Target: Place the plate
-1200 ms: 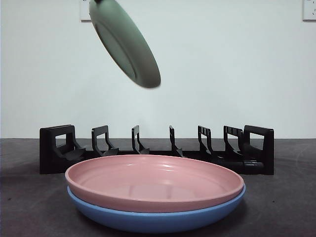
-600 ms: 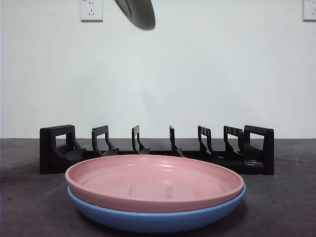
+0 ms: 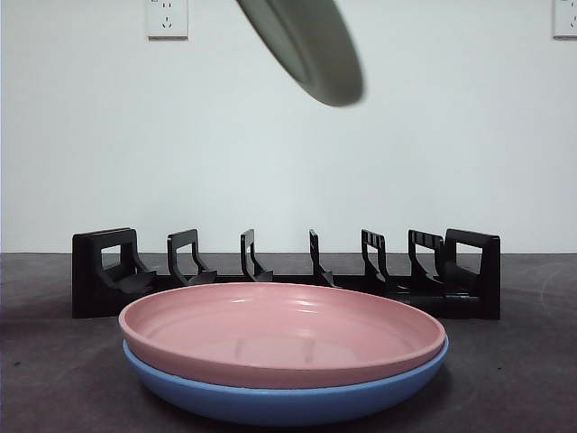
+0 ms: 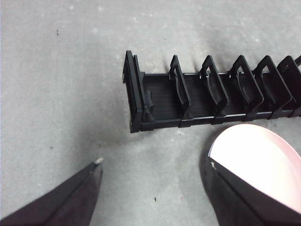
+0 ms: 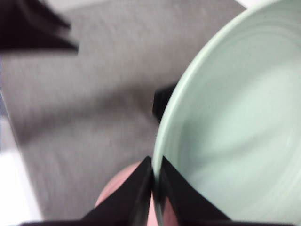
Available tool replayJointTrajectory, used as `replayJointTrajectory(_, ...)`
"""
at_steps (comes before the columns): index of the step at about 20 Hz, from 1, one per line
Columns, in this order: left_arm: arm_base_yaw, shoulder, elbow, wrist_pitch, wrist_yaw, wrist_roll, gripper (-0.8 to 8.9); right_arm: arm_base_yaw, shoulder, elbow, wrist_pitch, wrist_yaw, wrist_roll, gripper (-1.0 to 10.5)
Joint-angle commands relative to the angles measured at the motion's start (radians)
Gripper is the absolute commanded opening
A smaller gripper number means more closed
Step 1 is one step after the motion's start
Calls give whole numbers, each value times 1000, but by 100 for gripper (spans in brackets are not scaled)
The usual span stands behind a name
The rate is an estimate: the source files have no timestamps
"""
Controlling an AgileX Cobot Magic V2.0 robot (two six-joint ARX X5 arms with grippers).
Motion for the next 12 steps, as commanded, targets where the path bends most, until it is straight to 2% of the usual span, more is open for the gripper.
replayJointTrajectory(1, -2, 13, 22, 19, 1, -8, 344, 58, -55, -110, 4, 50, -5, 14)
replayJointTrajectory(6, -2, 22, 22, 28, 1, -23, 344, 177, -82, -278, -178, 208, -14, 14)
replayJointTrajectory(9, -2, 22, 22, 31, 1, -25, 344, 248, -53, -299, -246, 232, -50, 14)
replayJointTrajectory(12, -2, 23, 22, 31, 1, -27, 344, 297, -14, -299, -230, 232, -109, 14)
